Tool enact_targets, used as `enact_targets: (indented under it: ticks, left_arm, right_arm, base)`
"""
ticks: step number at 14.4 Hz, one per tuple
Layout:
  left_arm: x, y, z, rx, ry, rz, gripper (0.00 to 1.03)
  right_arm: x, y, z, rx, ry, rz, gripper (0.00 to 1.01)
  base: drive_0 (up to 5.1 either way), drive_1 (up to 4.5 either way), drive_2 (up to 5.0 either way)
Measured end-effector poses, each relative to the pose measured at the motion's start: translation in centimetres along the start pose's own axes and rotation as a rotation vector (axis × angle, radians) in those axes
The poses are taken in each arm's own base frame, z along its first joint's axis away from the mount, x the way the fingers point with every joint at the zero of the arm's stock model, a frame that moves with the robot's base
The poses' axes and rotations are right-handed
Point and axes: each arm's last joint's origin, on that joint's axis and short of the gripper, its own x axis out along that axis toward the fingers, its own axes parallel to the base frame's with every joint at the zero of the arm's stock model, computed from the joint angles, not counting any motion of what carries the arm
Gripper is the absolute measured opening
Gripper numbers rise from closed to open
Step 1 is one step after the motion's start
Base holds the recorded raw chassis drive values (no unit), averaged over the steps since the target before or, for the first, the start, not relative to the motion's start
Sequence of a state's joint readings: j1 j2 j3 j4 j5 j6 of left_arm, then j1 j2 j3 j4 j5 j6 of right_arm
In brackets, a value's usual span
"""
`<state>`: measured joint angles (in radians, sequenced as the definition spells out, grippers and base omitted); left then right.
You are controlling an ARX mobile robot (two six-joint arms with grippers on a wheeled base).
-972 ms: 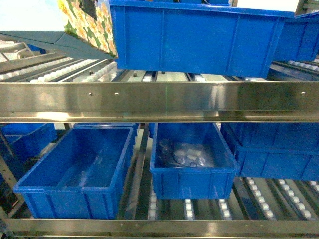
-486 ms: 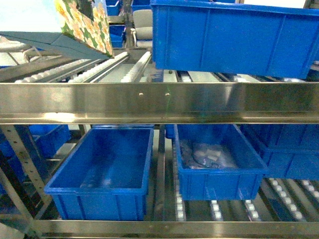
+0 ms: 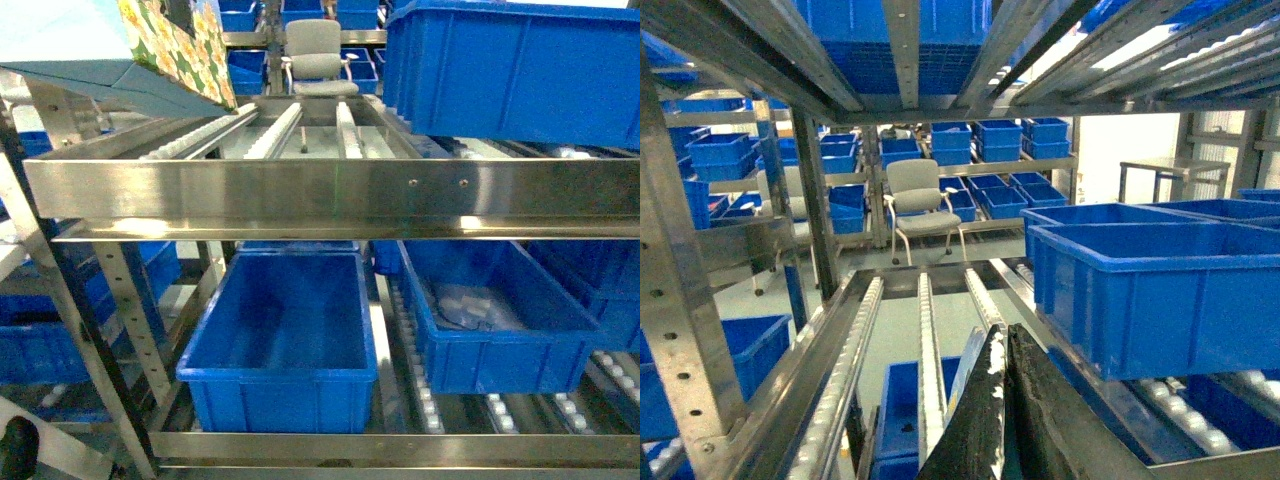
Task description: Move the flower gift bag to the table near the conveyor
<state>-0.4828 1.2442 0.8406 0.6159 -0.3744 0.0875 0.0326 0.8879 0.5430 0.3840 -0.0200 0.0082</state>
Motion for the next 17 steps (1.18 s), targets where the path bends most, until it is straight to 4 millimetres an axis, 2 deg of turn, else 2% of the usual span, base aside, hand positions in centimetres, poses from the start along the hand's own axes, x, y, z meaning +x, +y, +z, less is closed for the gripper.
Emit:
enact_targets:
  ticks: [17]
  left_arm:
    - [0.00, 0.00, 0.00, 0.000, 0.000, -0.001, 0.02]
  right_arm:
    - [0.00, 0.00, 0.02, 0.000, -0.002, 0.002, 0.02]
  base:
    - [-4.8, 1.12, 3.6]
